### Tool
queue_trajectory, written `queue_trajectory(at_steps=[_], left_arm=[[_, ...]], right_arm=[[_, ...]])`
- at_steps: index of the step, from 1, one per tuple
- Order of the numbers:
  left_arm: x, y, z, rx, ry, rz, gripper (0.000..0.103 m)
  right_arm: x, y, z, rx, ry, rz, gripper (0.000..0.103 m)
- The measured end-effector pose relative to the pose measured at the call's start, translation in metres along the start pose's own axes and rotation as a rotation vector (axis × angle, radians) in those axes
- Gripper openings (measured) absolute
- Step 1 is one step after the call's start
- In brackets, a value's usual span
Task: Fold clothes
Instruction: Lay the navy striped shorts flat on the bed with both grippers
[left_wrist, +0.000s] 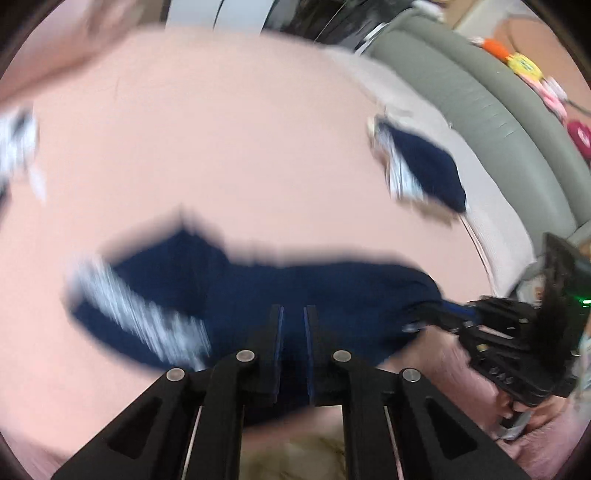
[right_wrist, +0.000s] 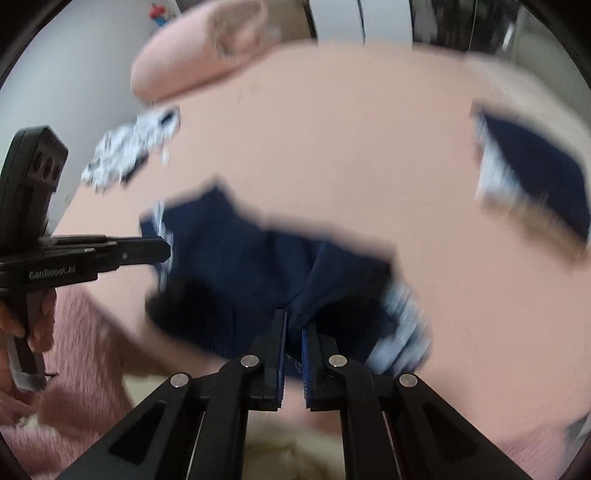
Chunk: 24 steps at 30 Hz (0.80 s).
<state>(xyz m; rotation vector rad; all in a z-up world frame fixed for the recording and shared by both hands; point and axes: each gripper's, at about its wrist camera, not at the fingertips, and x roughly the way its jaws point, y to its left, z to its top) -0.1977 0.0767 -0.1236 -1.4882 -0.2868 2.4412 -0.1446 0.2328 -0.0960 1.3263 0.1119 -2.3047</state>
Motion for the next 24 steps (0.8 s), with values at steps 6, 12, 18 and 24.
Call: queue_trajectory(at_steps=[6, 12, 18, 24], left_arm=[[0.020, 0.005, 0.008, -0.046, 0.133, 0.031, 0.034], [0.064, 0.007, -0.053, -0.050, 0.261, 0.069, 0.068], [0.073, 0.012, -0.088, -0.015, 0.238, 0.086, 0.025], [0.022, 0.024, -0.074, -0.066, 0.095, 0.055, 0.012]], right_arm=[[0.000, -0.019, 0.038, 0.099, -0.035, -0.091, 0.012], [0.012, -0.020, -0.011, 0.129, 0.064, -0.076, 0.042], [0.042, -0.029, -0.055, 0.169, 0.191, -0.066, 0.042], [0.040, -0.023, -0.053, 0.118, 0.148, -0.148, 0.042]])
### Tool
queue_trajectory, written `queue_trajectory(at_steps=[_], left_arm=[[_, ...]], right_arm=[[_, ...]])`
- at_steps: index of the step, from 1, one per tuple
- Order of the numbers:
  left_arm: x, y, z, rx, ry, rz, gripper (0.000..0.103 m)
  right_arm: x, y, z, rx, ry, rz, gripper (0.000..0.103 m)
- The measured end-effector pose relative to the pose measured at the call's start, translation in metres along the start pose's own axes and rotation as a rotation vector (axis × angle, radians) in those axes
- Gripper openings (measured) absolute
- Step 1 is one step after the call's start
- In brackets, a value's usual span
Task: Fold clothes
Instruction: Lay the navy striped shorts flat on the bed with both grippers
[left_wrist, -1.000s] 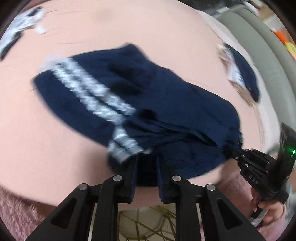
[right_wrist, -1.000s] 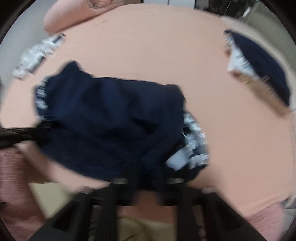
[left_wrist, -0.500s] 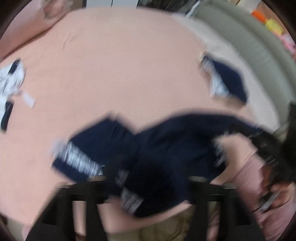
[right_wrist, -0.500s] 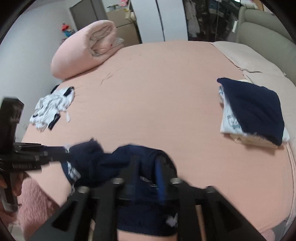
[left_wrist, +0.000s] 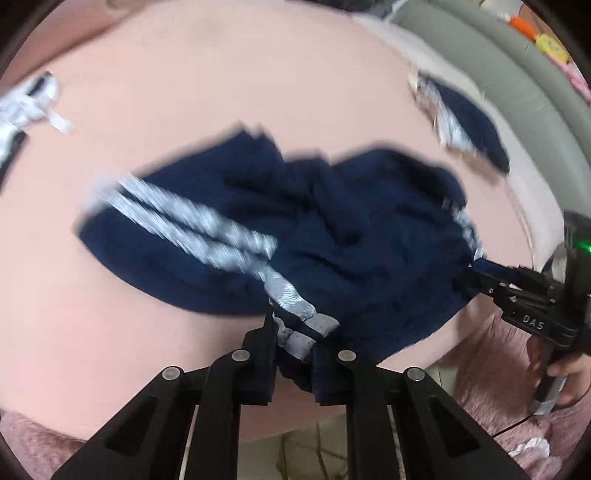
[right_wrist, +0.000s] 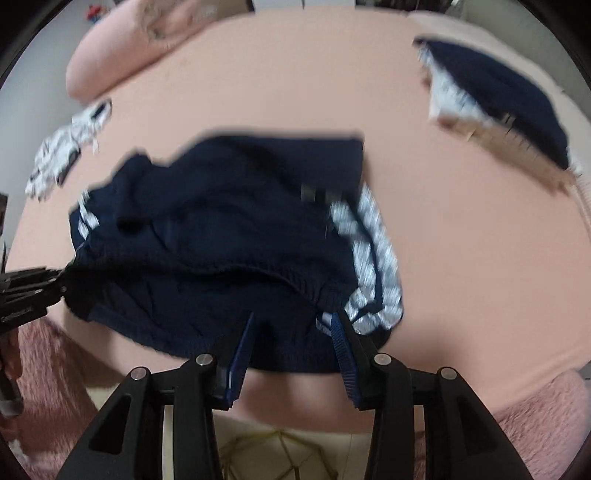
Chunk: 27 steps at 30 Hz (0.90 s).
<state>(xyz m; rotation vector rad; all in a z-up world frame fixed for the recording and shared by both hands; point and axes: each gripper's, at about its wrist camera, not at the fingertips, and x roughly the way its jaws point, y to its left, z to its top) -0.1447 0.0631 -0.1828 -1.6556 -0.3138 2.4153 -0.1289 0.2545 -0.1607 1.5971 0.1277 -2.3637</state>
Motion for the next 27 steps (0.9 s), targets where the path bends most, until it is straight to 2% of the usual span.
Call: queue_trajectory(at_steps=[1, 2, 3, 4, 6, 8, 10, 12, 13, 14, 16, 19, 23, 27], left_arm=[[-0.016, 0.004, 0.001, -0.017, -0.043, -0.009, 0.012], [-0.029, 0.007, -0.001, -0.034, -0.076, -0.016, 0.011], [-0.039, 0.011, -0.004, -0.040, -0.104, 0.009, 0.011], [-0.047, 0.016, -0.006, -0.042, -0.133, 0.048, 0.011], [-0.056, 0.024, -0.010, -0.051, -0.167, 0.106, 0.011], [-0.045, 0.031, -0.014, -0.070, -0.151, 0.117, 0.011], [-0.027, 0.036, -0.016, -0.088, -0.125, 0.122, 0.011], [-0.005, 0.041, -0.019, -0.101, -0.045, 0.105, 0.012], [0.007, 0.045, -0.020, -0.110, 0.008, 0.101, 0.012], [0.012, 0.048, -0.021, -0.117, 0.021, 0.094, 0.012], [0.013, 0.053, -0.023, -0.125, -0.004, 0.071, 0.012], [-0.009, 0.064, -0.022, -0.152, -0.100, 0.060, 0.012], [-0.037, 0.077, -0.017, -0.170, -0.212, 0.132, 0.010], [-0.047, 0.082, -0.008, -0.194, -0.222, 0.081, 0.010]], right_arm=[[-0.006, 0.002, 0.002, -0.015, -0.032, -0.021, 0.042], [-0.009, 0.006, 0.004, -0.043, -0.049, -0.039, 0.048], [-0.008, 0.010, 0.004, -0.081, -0.048, -0.049, 0.058], [-0.002, 0.016, 0.002, -0.127, -0.014, -0.030, 0.063], [0.015, 0.023, -0.002, -0.172, 0.063, 0.043, 0.066], [0.026, 0.024, -0.002, -0.172, 0.065, 0.049, 0.066], [0.031, 0.026, 0.000, -0.164, 0.053, 0.046, 0.059], [0.025, 0.022, 0.006, -0.125, 0.029, 0.066, 0.019], [0.021, 0.019, 0.008, -0.099, 0.025, 0.097, 0.017], [0.017, 0.015, 0.011, -0.072, 0.021, 0.128, 0.017], [0.005, 0.012, 0.012, -0.064, 0.004, 0.141, 0.017], [-0.016, 0.011, 0.009, -0.101, -0.011, 0.112, 0.019], [-0.025, 0.015, 0.006, -0.142, -0.009, 0.109, 0.024], [-0.004, 0.023, 0.007, -0.196, 0.020, 0.053, 0.024]])
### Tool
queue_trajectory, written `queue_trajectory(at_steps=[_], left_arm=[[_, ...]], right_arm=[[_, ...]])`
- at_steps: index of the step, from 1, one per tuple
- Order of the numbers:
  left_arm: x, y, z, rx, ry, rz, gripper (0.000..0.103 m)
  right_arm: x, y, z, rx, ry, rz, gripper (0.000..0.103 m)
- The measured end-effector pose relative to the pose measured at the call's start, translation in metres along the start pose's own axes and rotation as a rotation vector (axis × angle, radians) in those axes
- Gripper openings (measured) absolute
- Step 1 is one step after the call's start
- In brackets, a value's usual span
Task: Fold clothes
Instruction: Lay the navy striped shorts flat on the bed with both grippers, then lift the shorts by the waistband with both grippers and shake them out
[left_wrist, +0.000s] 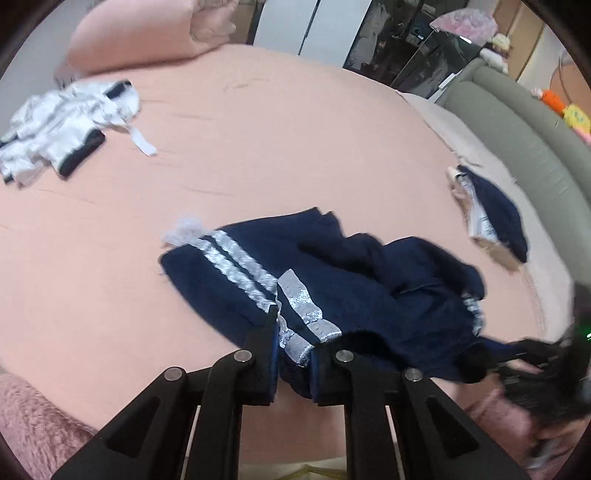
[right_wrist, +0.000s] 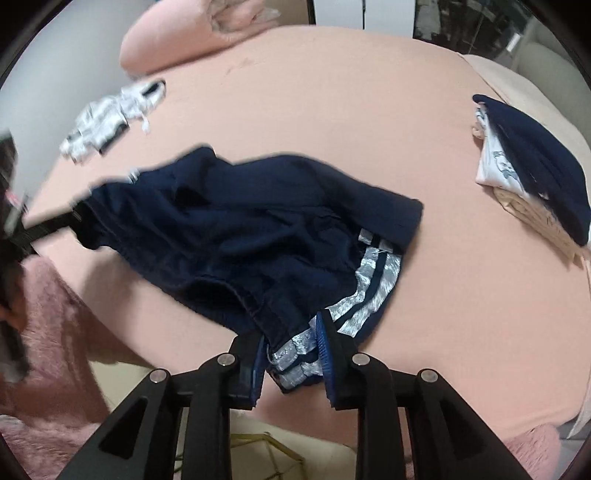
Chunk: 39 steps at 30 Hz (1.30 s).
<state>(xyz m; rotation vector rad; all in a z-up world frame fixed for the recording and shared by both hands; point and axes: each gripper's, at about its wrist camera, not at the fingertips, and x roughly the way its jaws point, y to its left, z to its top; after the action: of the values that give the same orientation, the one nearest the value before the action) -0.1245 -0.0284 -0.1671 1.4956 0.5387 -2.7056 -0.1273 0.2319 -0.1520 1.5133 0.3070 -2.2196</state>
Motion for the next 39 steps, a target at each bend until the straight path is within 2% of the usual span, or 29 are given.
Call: queue_trajectory(at_steps=[3, 6, 7, 8, 9, 12, 16, 19, 22, 24, 27, 28, 30, 32, 35, 39], left_arm=[[0.004, -0.003, -0.001, 0.030, 0.049, -0.013, 0.011], [0.030, 0.000, -0.013, 0.058, 0.171, 0.025, 0.012], [0.039, -0.001, -0.019, 0.103, 0.217, 0.059, 0.012], [0.040, -0.004, -0.022, 0.148, 0.218, 0.082, 0.011], [0.032, -0.006, -0.020, 0.170, 0.195, 0.091, 0.008], [-0.030, 0.001, 0.005, 0.160, 0.054, 0.107, 0.008], [-0.119, -0.033, 0.035, 0.394, -0.180, 0.208, 0.008], [-0.189, -0.054, 0.059, 0.457, -0.309, 0.128, 0.008], [-0.241, -0.067, 0.074, 0.487, -0.407, 0.082, 0.008], [-0.258, -0.069, 0.084, 0.480, -0.434, 0.048, 0.008], [-0.238, -0.070, 0.097, 0.445, -0.391, 0.055, 0.008], [-0.219, -0.068, 0.099, 0.422, -0.348, 0.049, 0.008], [-0.175, -0.062, 0.101, 0.367, -0.242, 0.029, 0.008], [-0.146, -0.054, 0.116, 0.345, -0.173, 0.034, 0.008], [-0.149, -0.069, 0.142, 0.394, -0.208, 0.075, 0.008], [-0.202, -0.094, 0.164, 0.447, -0.380, 0.046, 0.008]], right_arm=[[0.012, 0.007, -0.001, -0.016, 0.001, -0.046, 0.024], [0.026, 0.018, 0.001, -0.083, 0.021, -0.076, 0.024], [0.030, 0.020, 0.001, -0.104, 0.031, -0.077, 0.023], [0.029, 0.020, 0.003, -0.103, 0.029, -0.069, 0.009], [0.015, 0.016, 0.007, -0.077, -0.012, -0.067, 0.002], [-0.049, -0.002, 0.019, -0.002, -0.192, -0.102, 0.002], [-0.140, -0.017, 0.036, 0.042, -0.365, -0.041, 0.002], [-0.198, -0.009, 0.046, 0.005, -0.486, -0.066, 0.002], [-0.258, -0.008, 0.055, 0.027, -0.609, 0.016, 0.002], [-0.291, -0.009, 0.058, 0.044, -0.681, 0.052, 0.002], [-0.286, -0.010, 0.065, 0.049, -0.687, -0.049, 0.002], [-0.282, -0.010, 0.068, 0.050, -0.684, -0.089, 0.002], [-0.246, -0.022, 0.081, 0.079, -0.586, -0.077, 0.002], [-0.207, -0.031, 0.099, 0.110, -0.487, -0.047, 0.002], [-0.207, -0.035, 0.128, 0.117, -0.500, -0.042, 0.002], [-0.278, -0.030, 0.148, 0.103, -0.713, -0.077, 0.002]])
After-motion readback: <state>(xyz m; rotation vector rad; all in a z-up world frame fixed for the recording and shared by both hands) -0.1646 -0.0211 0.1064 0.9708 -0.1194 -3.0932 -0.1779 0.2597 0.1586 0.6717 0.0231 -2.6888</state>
